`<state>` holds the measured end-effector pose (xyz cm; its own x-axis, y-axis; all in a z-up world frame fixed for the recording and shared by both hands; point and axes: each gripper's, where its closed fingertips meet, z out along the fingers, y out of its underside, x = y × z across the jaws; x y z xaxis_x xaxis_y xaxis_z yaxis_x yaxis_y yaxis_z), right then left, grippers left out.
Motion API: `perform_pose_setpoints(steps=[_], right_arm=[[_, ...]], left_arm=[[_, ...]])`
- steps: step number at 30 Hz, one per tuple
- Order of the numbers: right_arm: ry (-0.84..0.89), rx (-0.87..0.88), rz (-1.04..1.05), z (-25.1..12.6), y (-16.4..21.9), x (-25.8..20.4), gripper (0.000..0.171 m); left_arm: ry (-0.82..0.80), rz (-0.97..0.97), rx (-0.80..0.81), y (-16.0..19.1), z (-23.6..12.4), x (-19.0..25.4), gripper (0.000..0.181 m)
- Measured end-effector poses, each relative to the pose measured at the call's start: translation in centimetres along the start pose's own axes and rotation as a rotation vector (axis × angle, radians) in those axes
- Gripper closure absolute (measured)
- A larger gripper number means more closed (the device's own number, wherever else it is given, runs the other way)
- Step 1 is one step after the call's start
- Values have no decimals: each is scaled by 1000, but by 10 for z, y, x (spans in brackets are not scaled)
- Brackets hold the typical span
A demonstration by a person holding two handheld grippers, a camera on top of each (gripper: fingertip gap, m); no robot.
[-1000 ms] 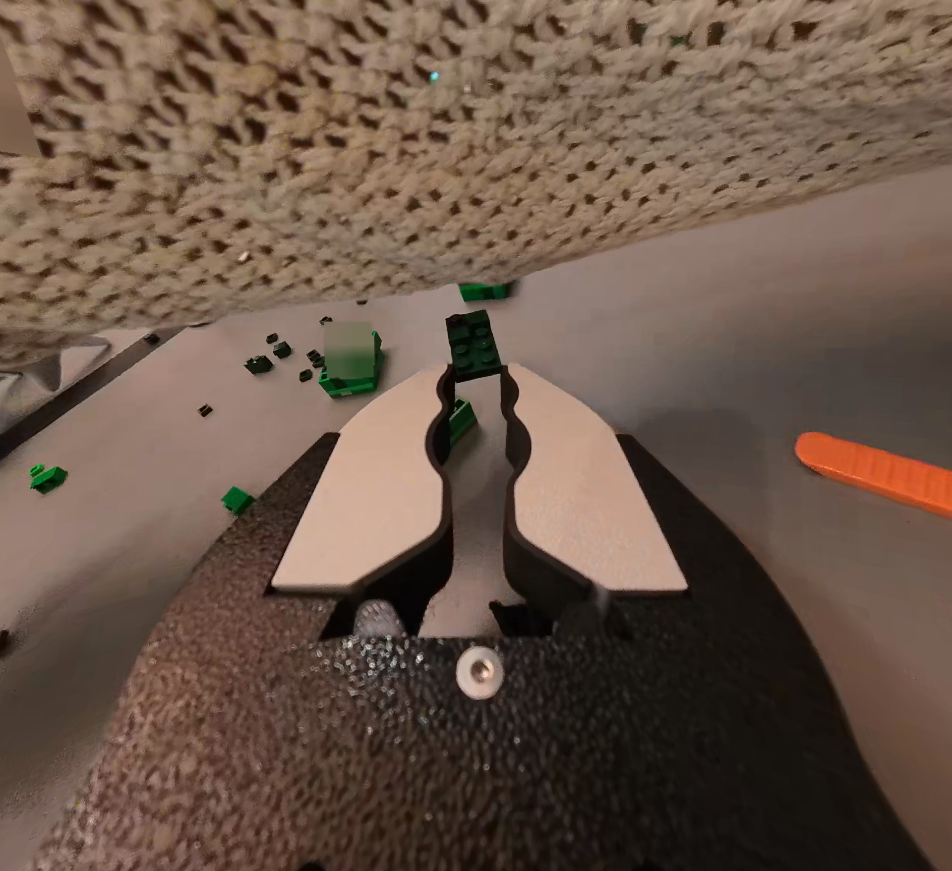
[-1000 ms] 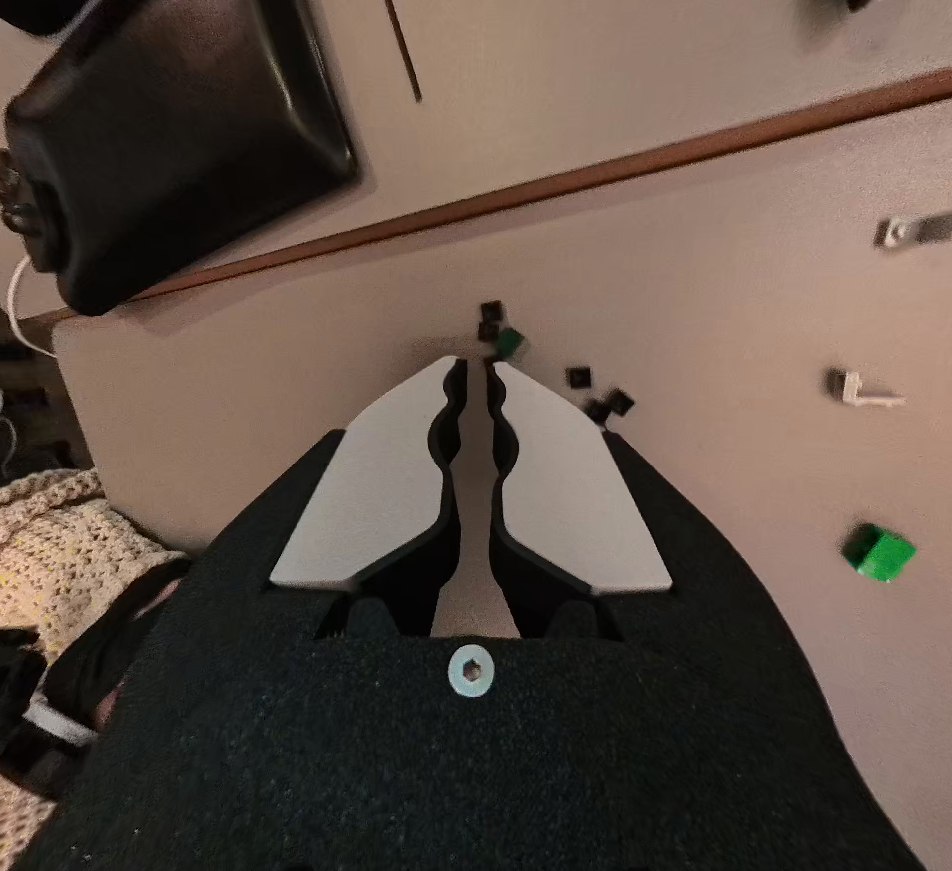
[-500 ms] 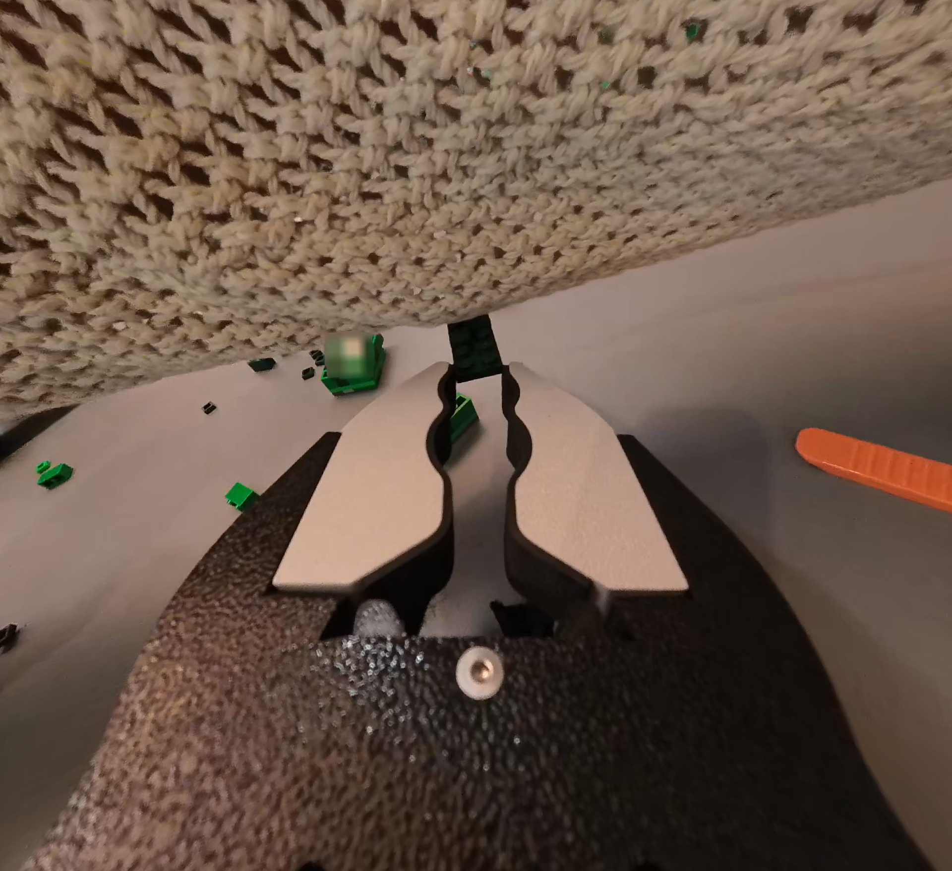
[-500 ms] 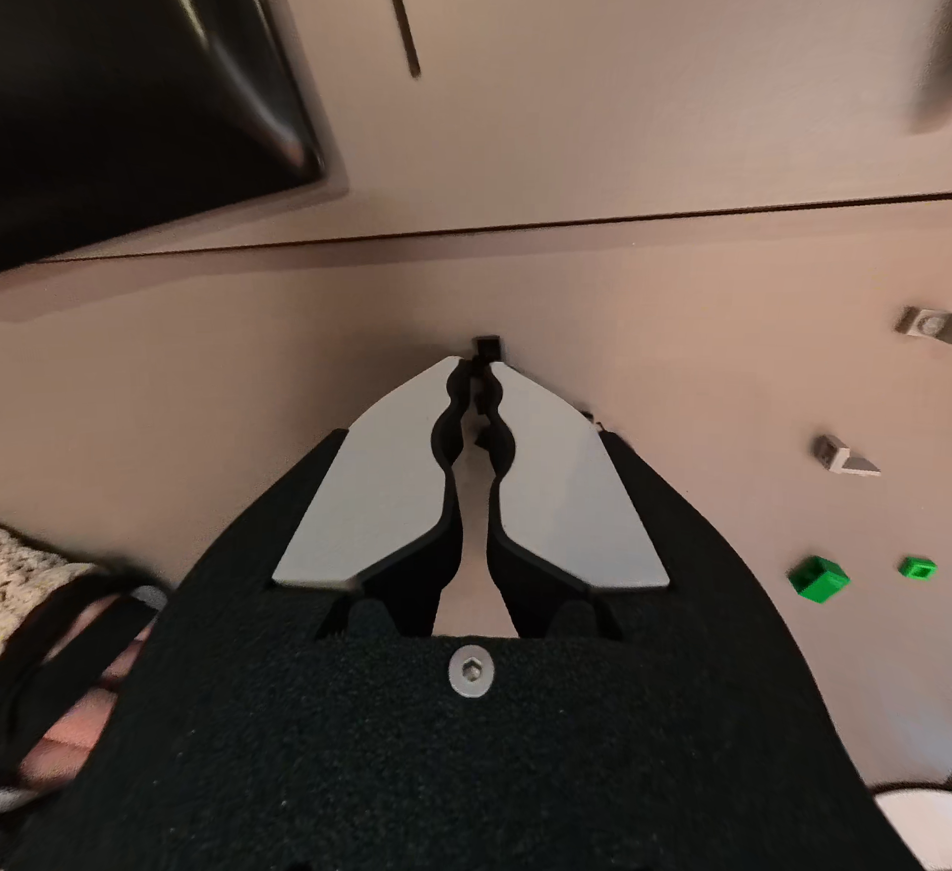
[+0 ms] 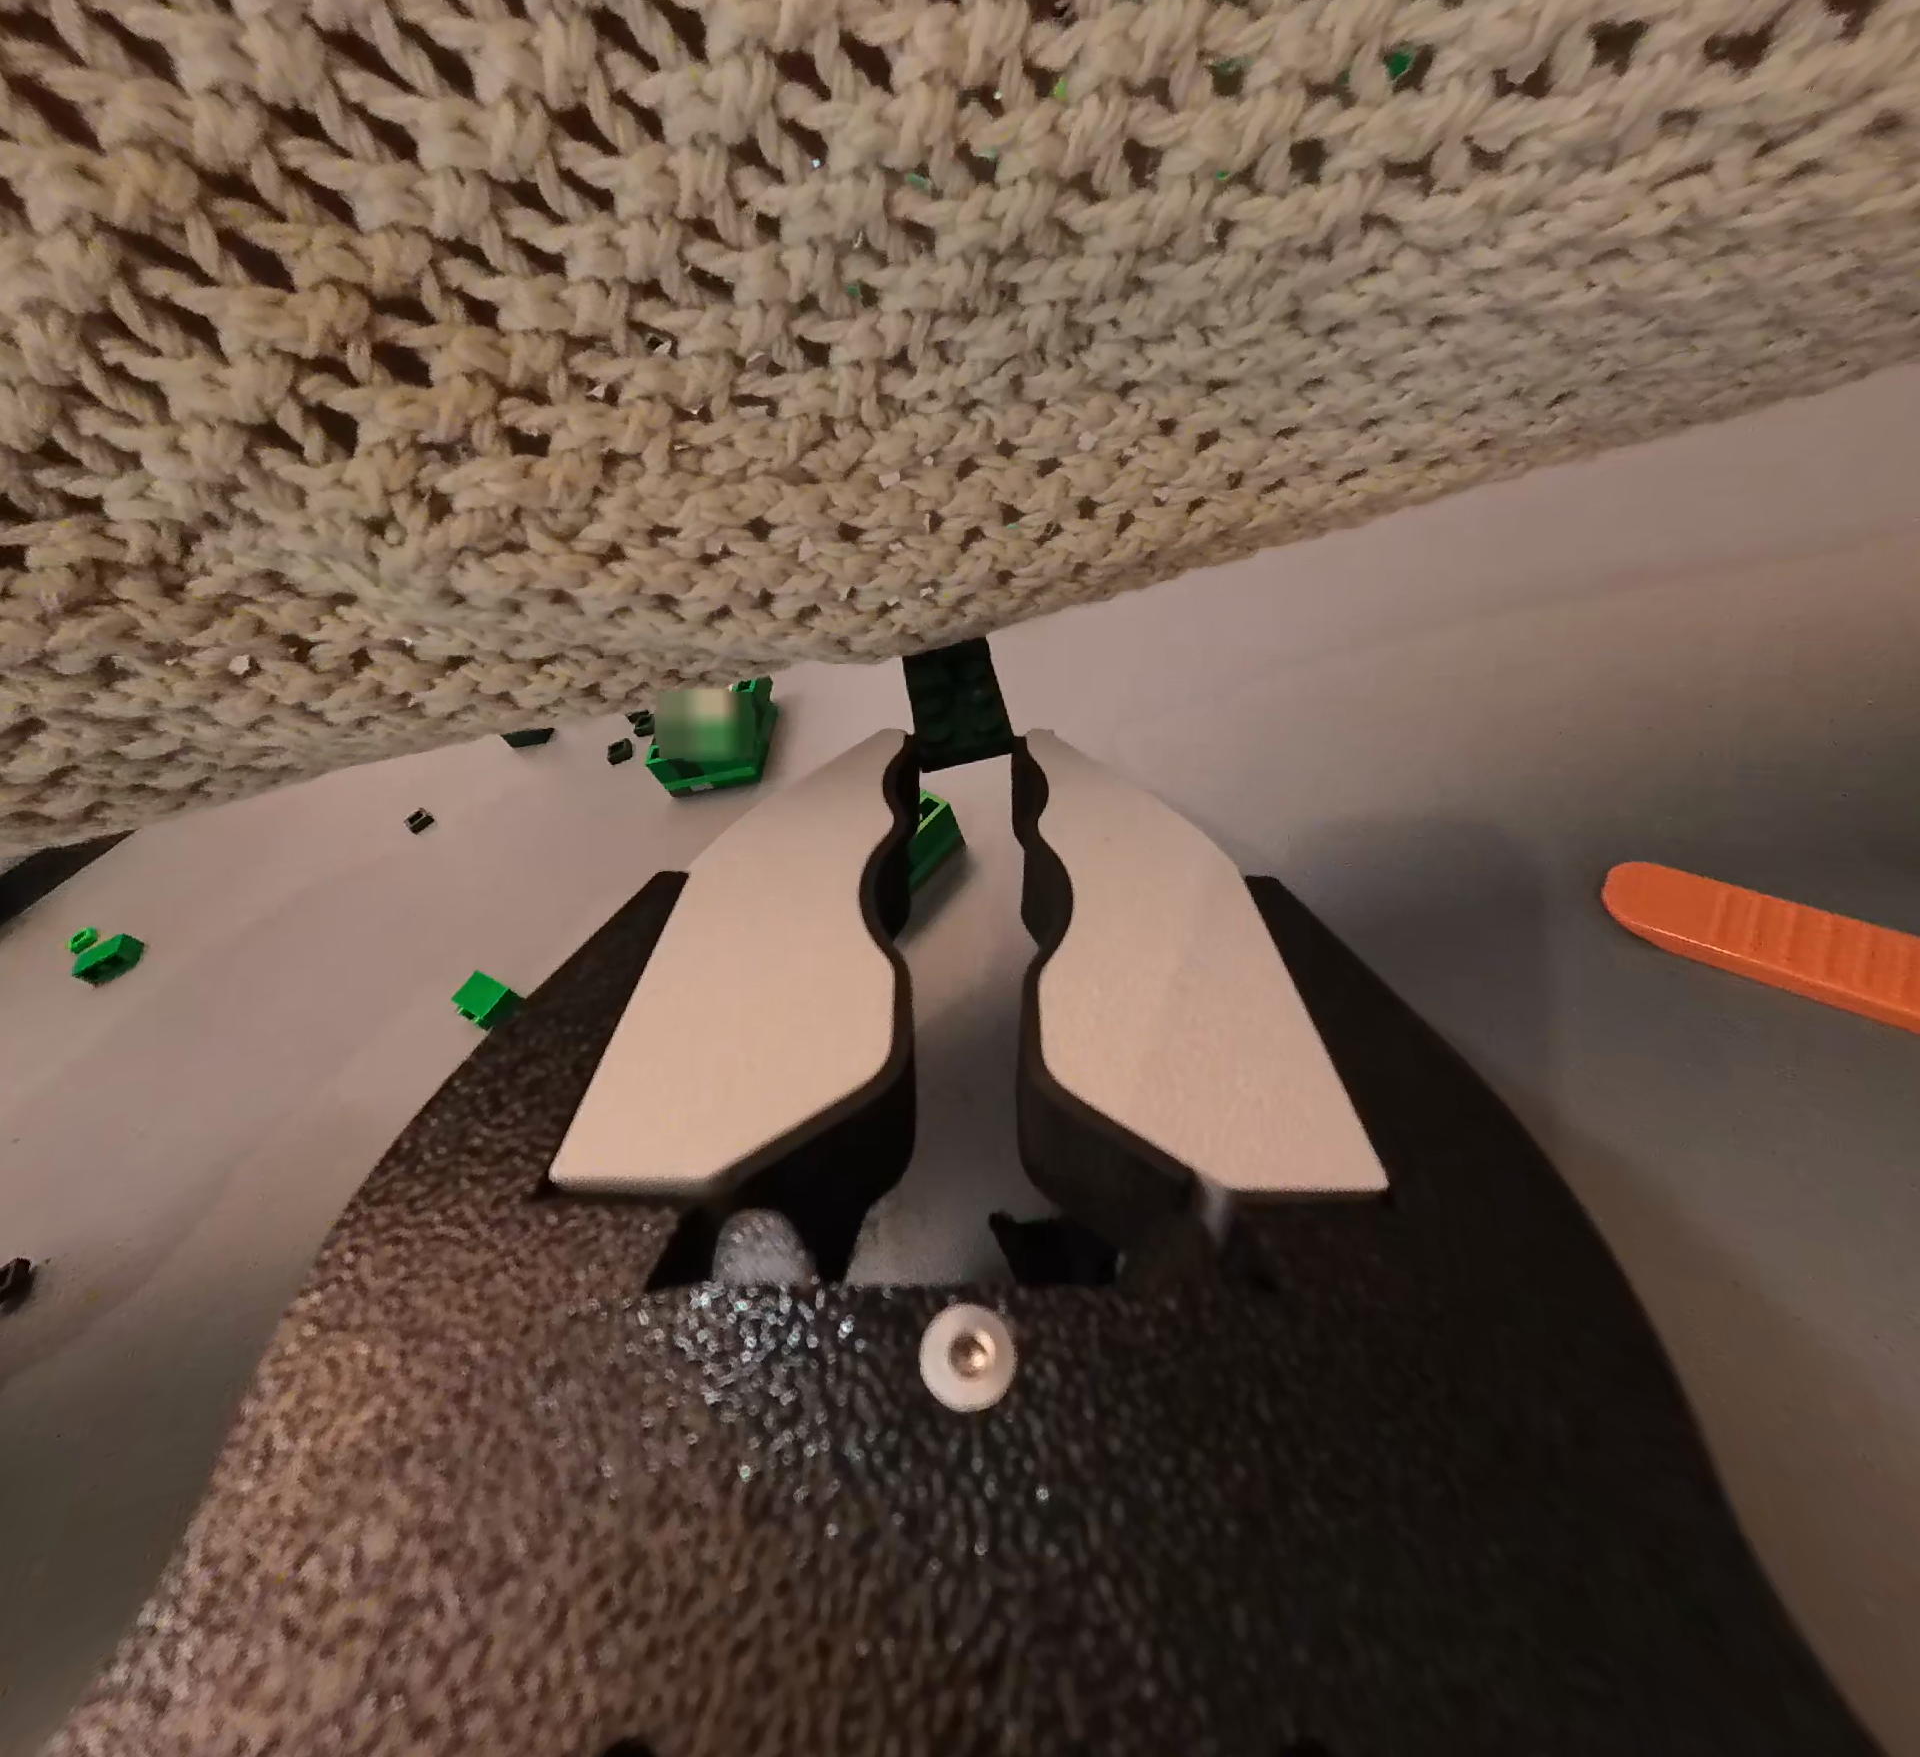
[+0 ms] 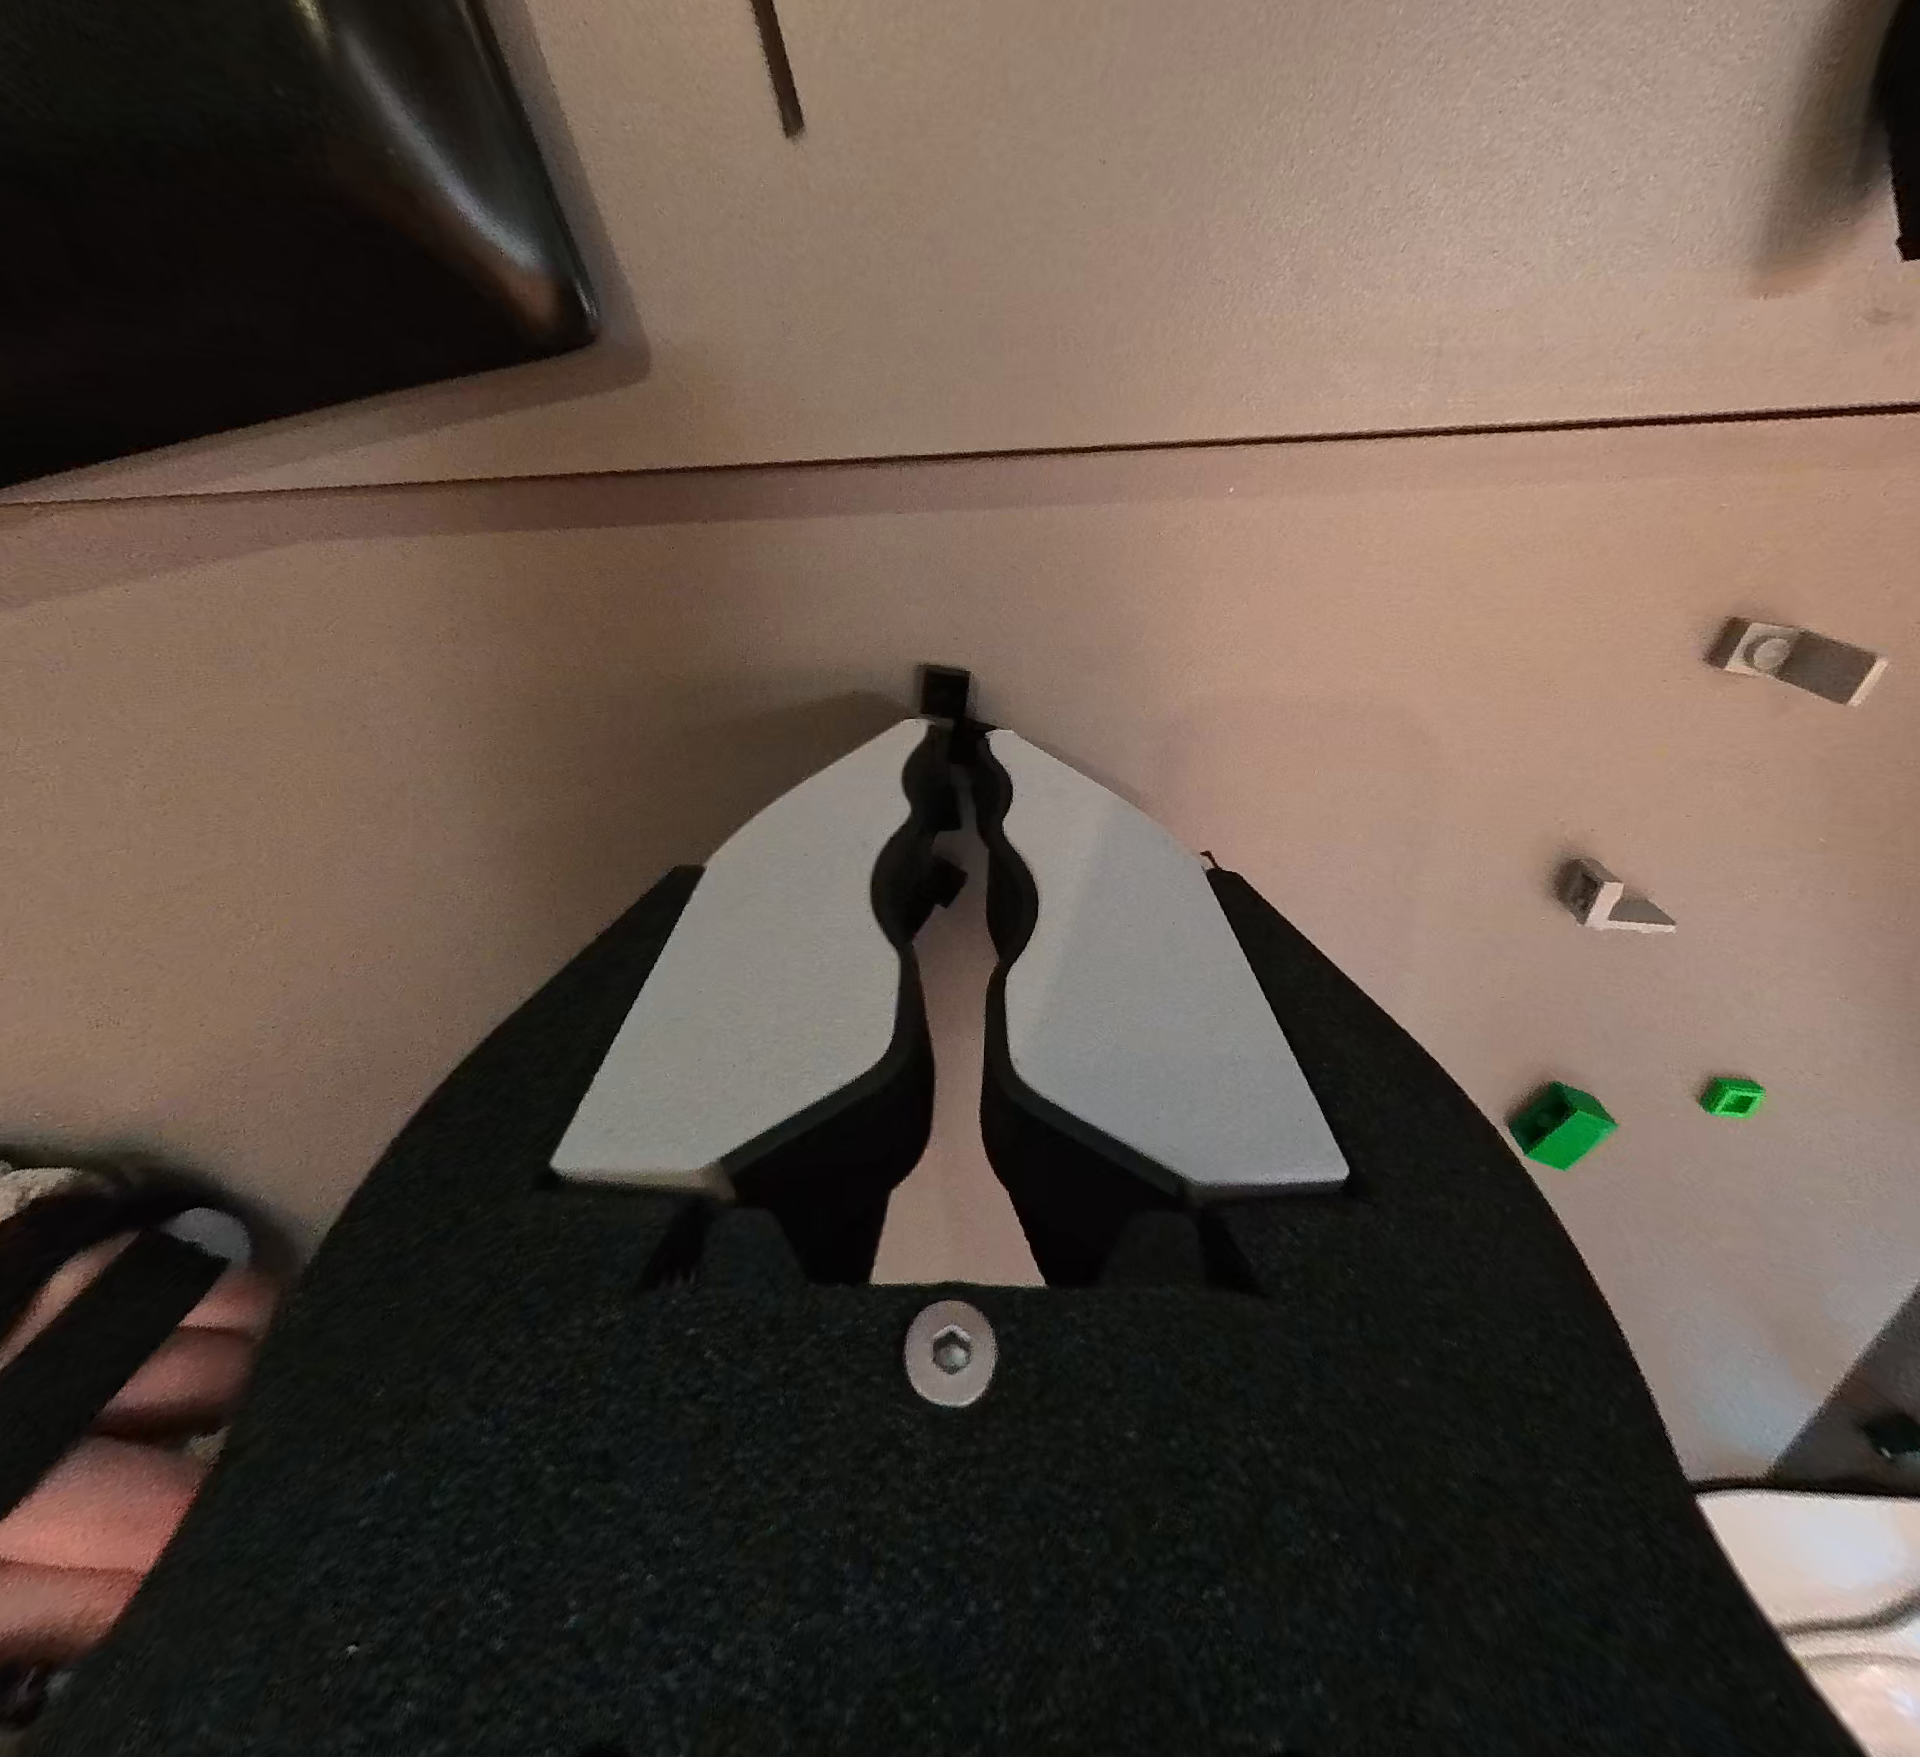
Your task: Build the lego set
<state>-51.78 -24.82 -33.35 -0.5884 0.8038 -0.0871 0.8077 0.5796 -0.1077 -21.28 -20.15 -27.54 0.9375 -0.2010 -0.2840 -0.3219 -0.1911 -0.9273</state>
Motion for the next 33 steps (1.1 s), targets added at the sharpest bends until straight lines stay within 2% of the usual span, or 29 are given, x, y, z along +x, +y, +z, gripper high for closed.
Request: perform_pose_setpoints(steps=[1, 9, 15, 19, 25, 33], right_arm=[[9, -2, -7, 0, 0, 1, 171], [-15, 36, -62, -2, 6, -10, 171], [-82, 123, -137, -30, 29, -35, 171], [-53, 221, -197, -43, 41, -39, 171], [-205, 196, 173, -18, 21, -32, 162], [-119, 218, 193, -2, -3, -12, 154]], left_arm=[[0, 0, -1, 0, 0, 0, 165], [-4, 1, -4, 0, 0, -1, 165], [-13, -1, -3, 0, -1, -3, 165], [-22, -4, -8, 1, -1, -5, 165], [-18, 10, -18, 2, 0, -4, 165], [-10, 7, -14, 2, -1, -4, 165]])
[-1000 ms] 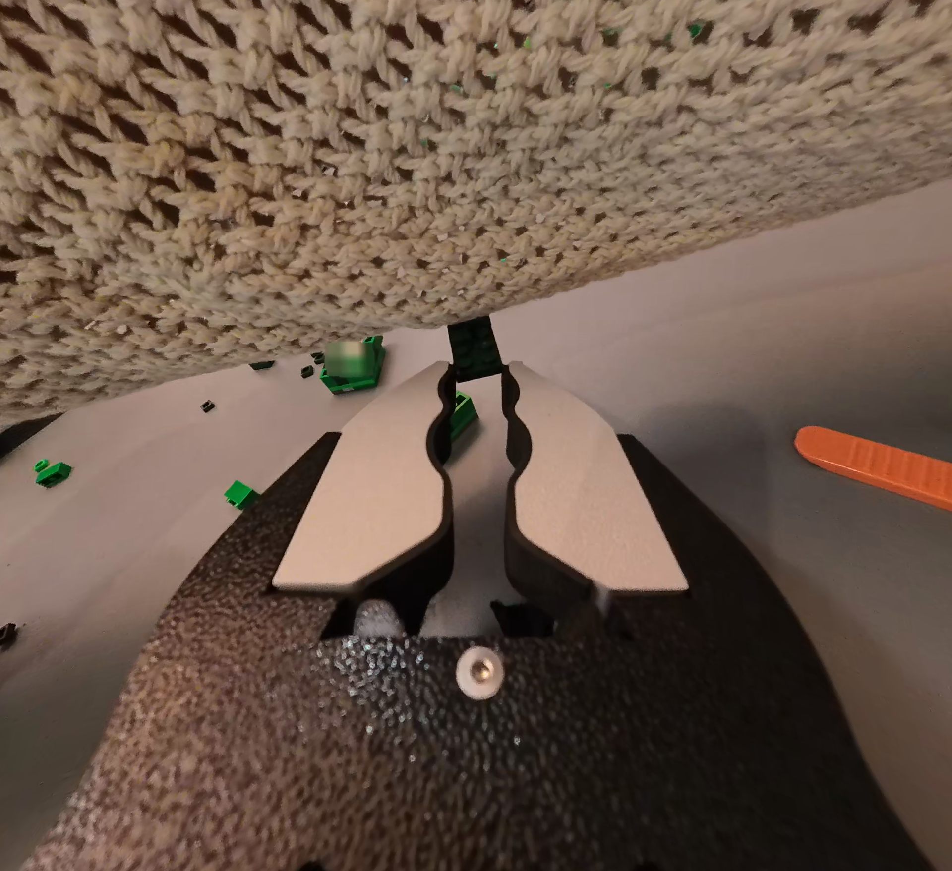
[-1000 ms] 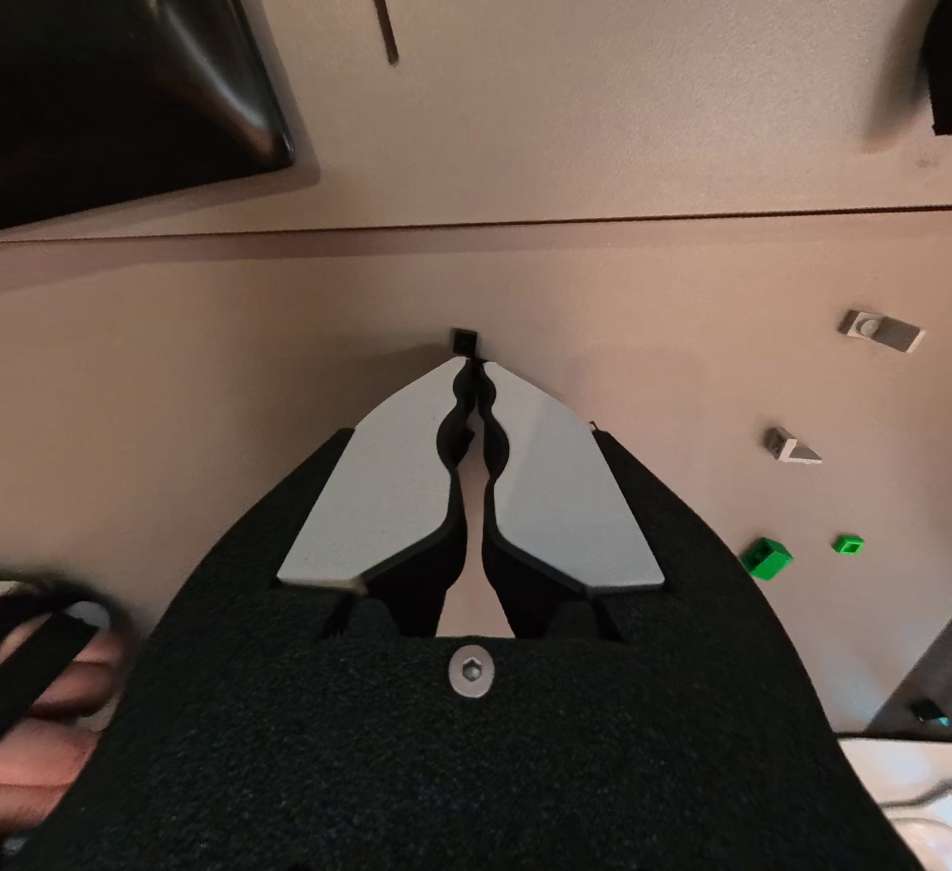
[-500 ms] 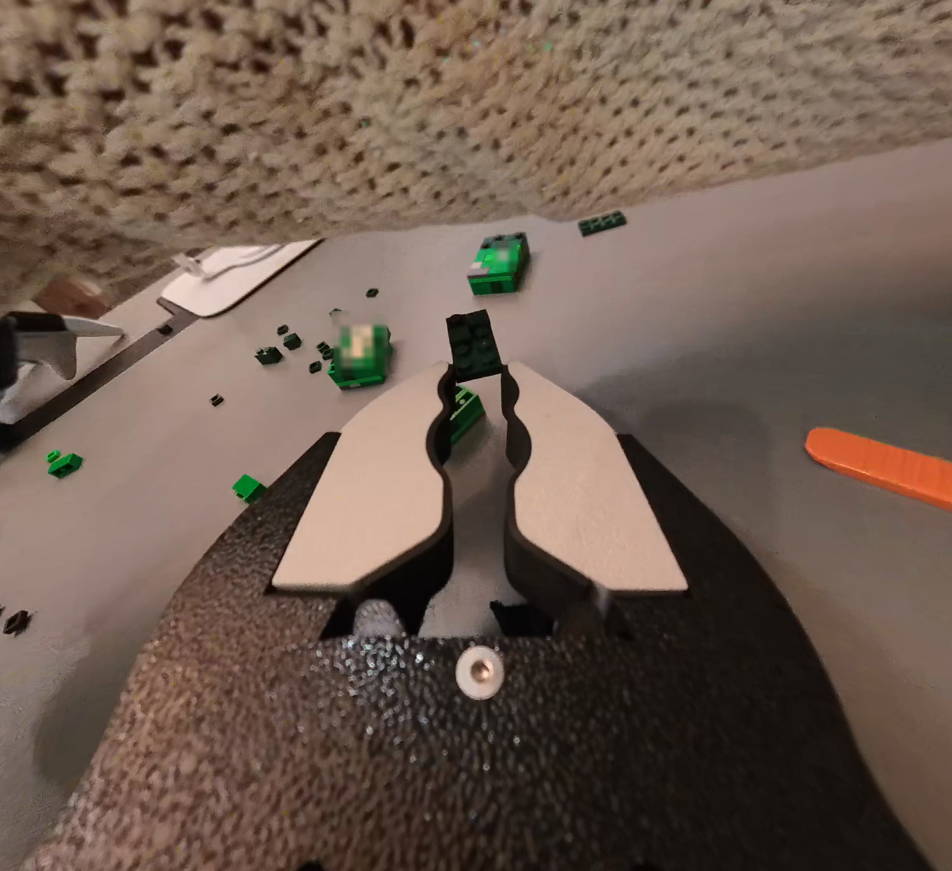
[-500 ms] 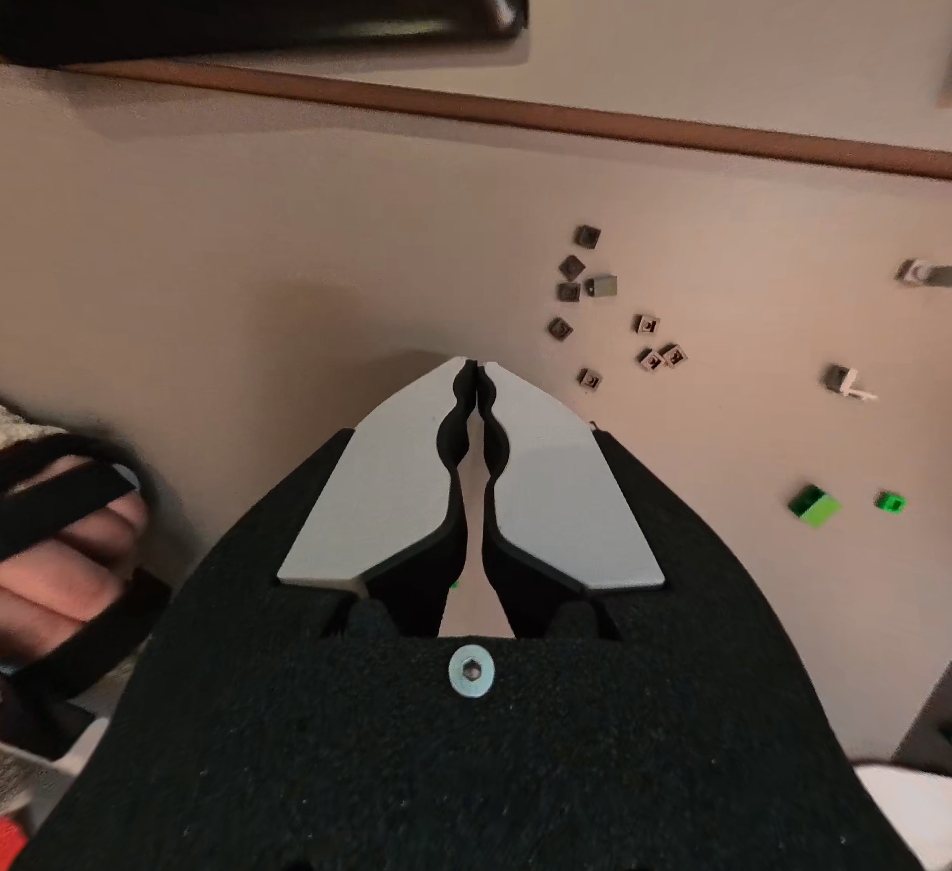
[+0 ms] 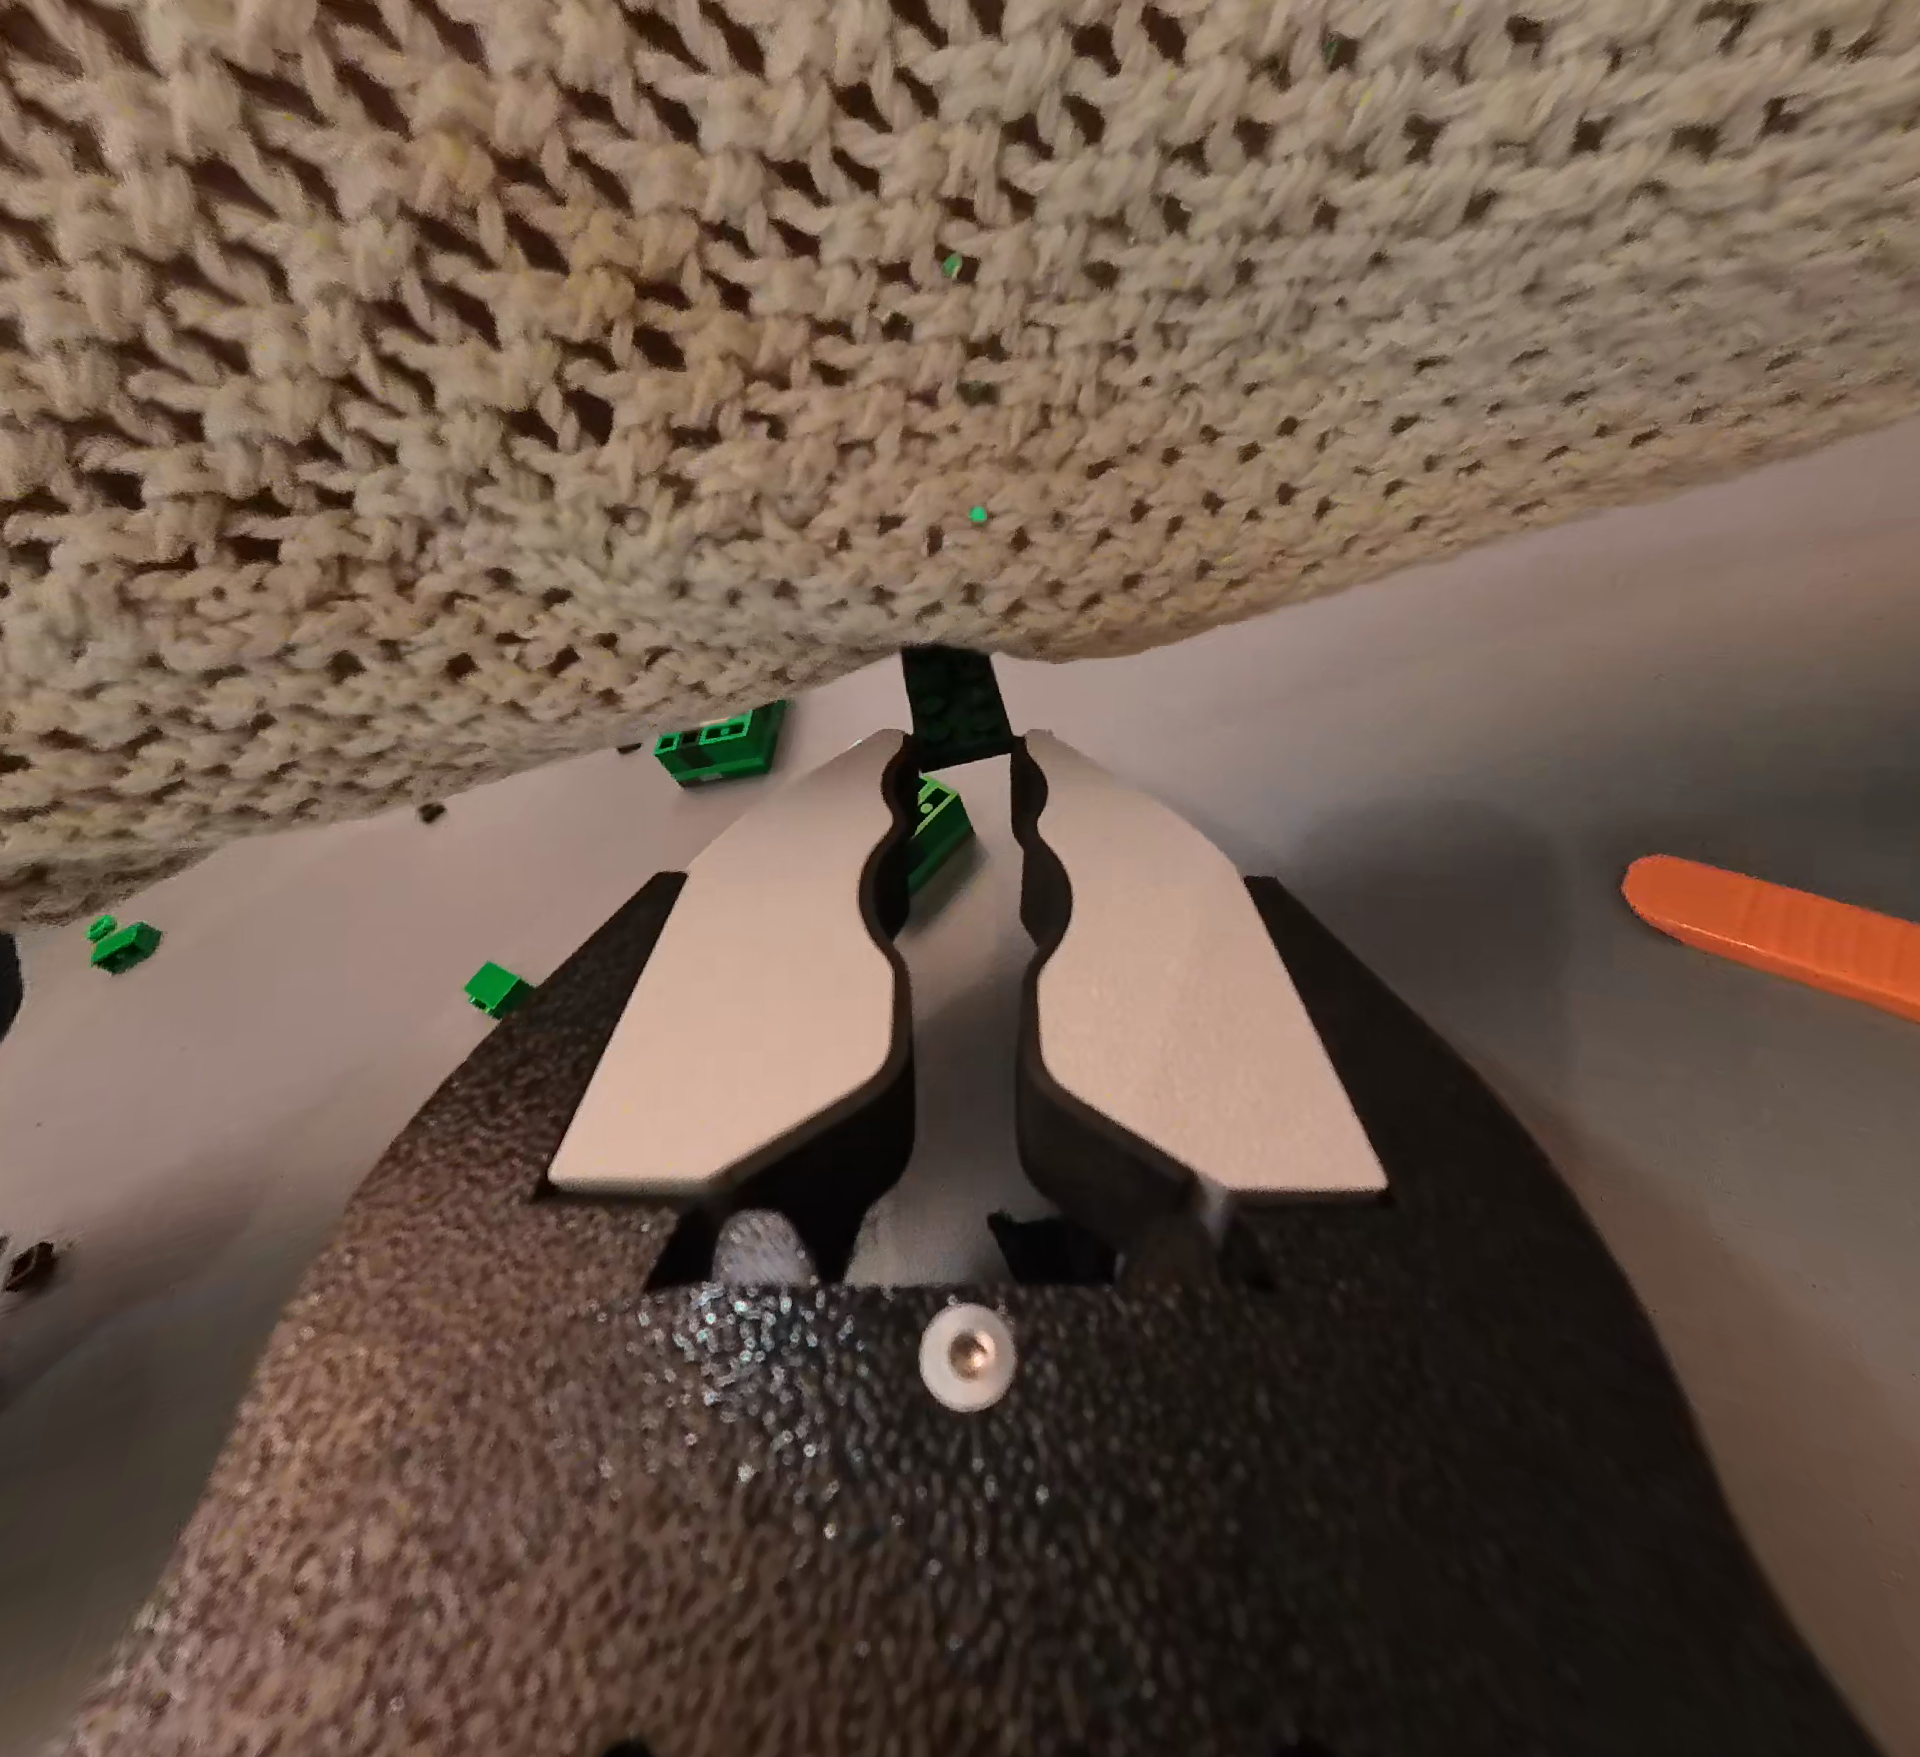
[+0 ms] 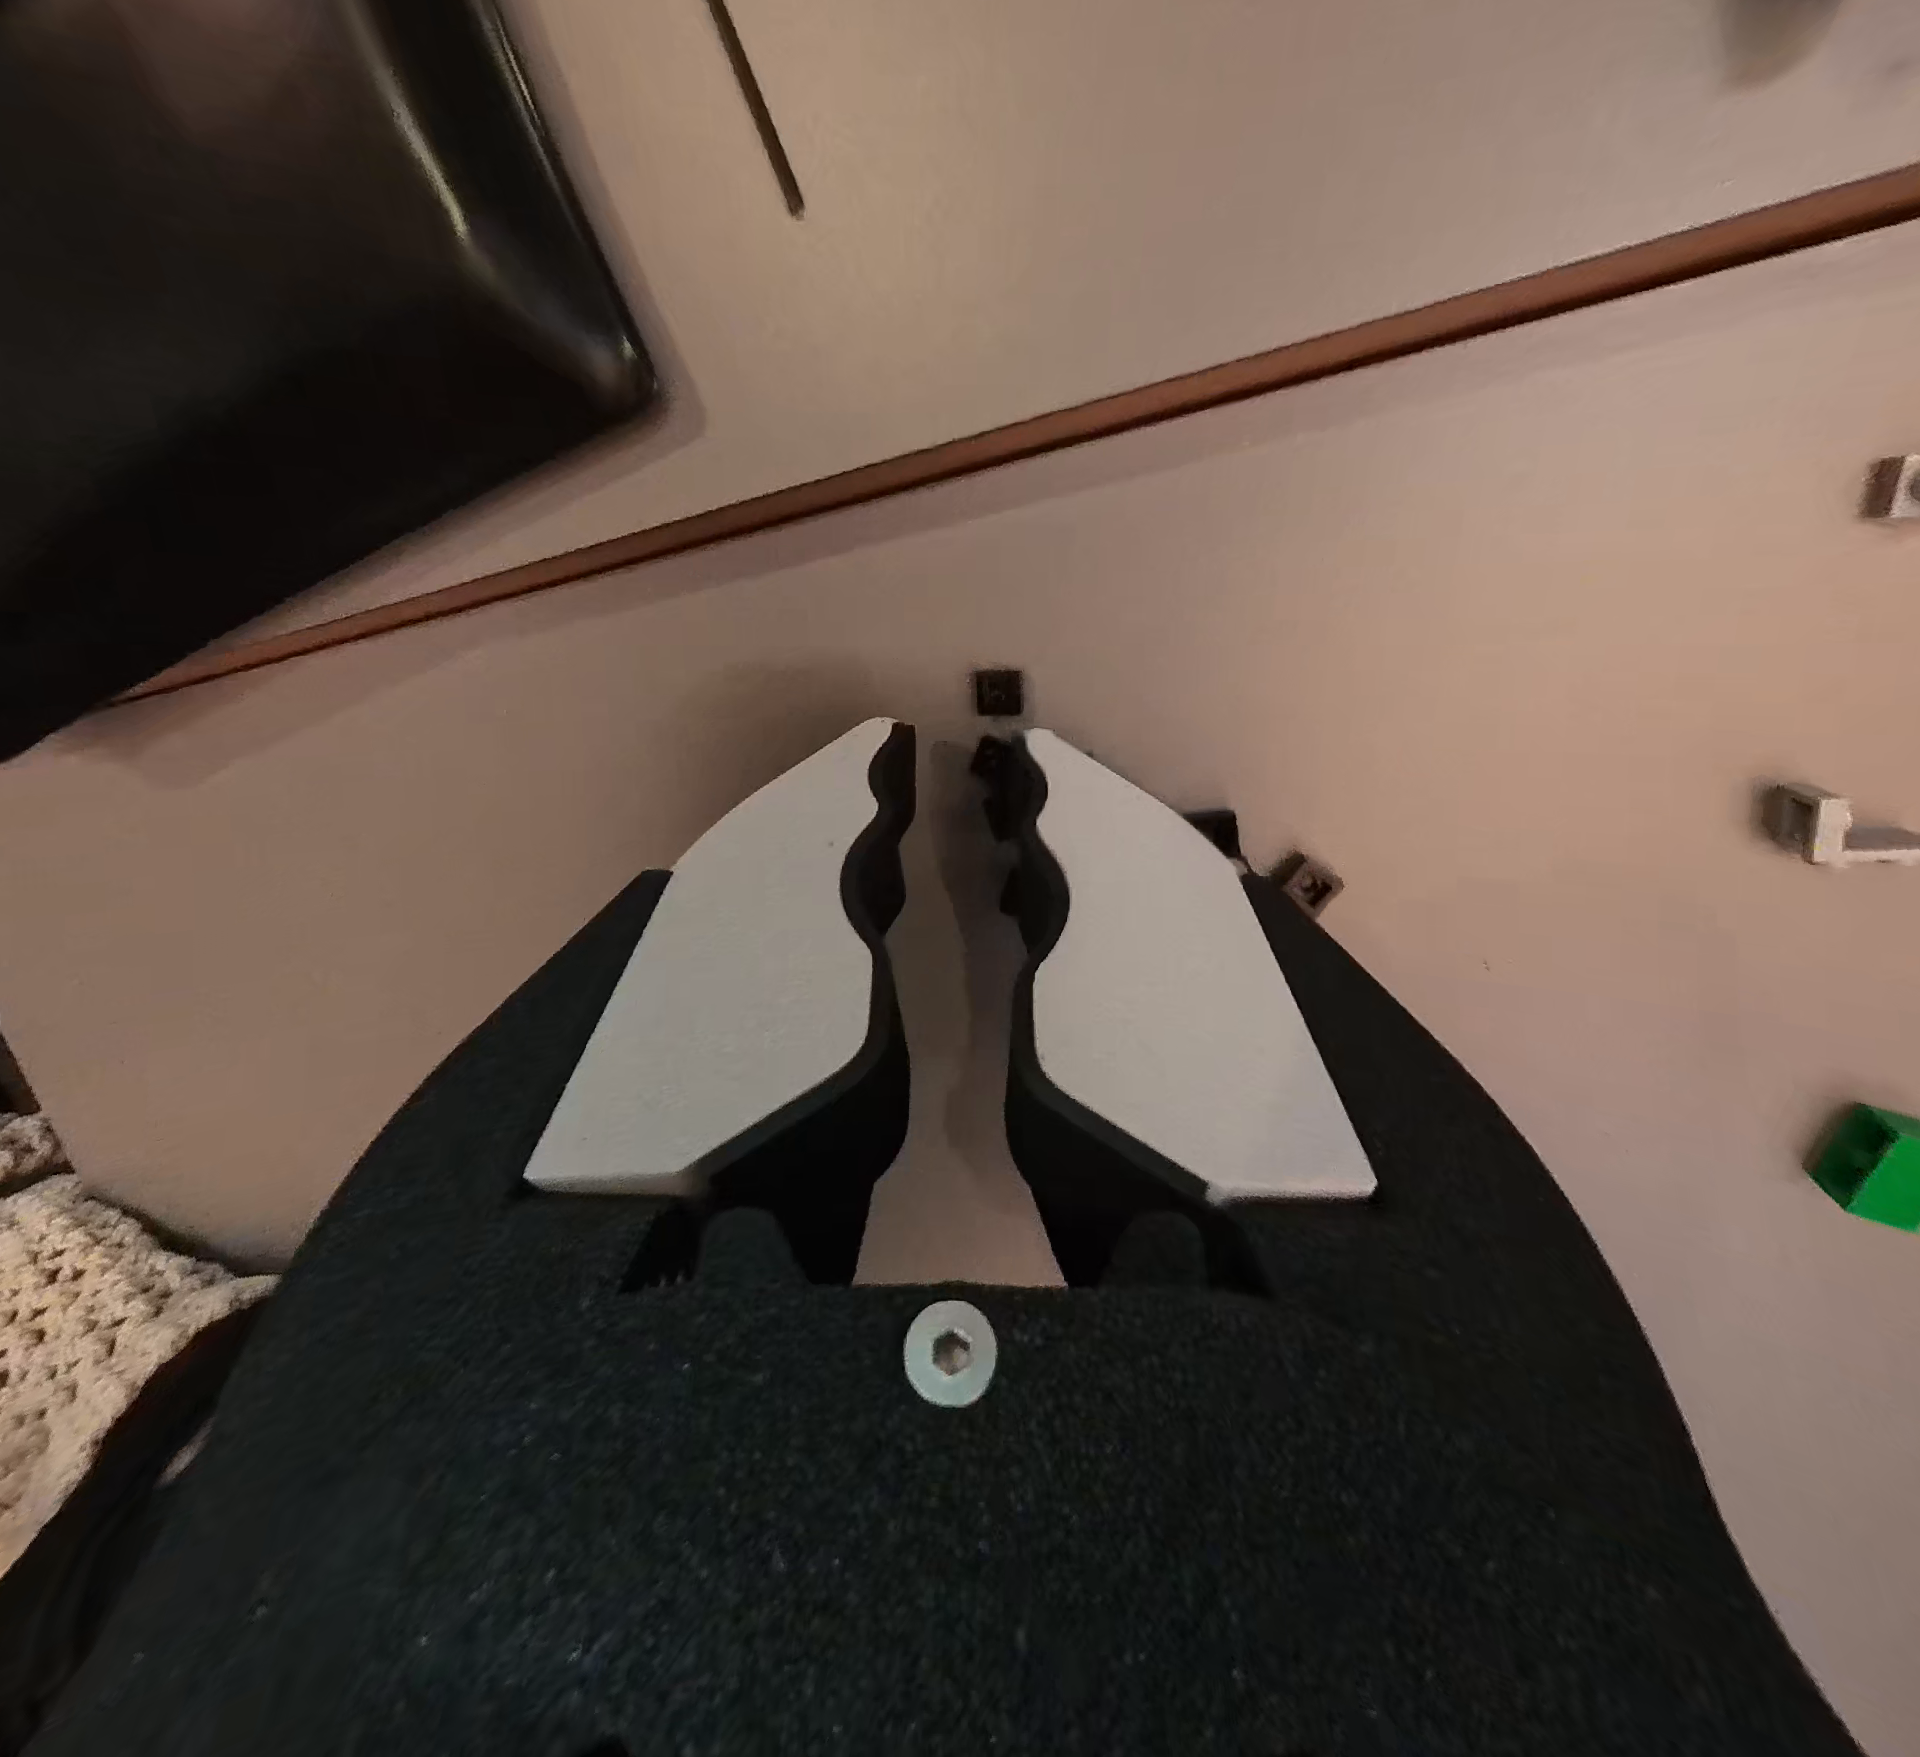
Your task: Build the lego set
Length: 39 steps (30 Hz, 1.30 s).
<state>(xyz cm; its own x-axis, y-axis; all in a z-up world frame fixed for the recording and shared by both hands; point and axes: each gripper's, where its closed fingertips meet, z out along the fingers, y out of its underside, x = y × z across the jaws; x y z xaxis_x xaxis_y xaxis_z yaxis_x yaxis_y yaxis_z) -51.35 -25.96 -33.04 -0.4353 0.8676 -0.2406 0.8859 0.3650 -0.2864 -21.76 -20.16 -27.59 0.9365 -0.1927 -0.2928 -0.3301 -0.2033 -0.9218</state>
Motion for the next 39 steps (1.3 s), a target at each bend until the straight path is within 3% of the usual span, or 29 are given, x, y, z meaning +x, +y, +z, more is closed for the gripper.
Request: perform_pose_setpoints(steps=[14, 30, 35, 39], right_arm=[[138, -71, -18, -2, 4, 19, 156], [76, -90, -92, -2, 7, 0, 167], [-38, 86, -367, -44, 28, -43, 167], [79, 299, -638, -108, 88, -54, 167]], left_arm=[[6, 16, -12, 2, 0, 1, 165], [8, 17, -12, 1, -1, 1, 165], [-2, 7, -2, 0, -2, -2, 165], [-8, -10, 11, -1, -4, -4, 165]])
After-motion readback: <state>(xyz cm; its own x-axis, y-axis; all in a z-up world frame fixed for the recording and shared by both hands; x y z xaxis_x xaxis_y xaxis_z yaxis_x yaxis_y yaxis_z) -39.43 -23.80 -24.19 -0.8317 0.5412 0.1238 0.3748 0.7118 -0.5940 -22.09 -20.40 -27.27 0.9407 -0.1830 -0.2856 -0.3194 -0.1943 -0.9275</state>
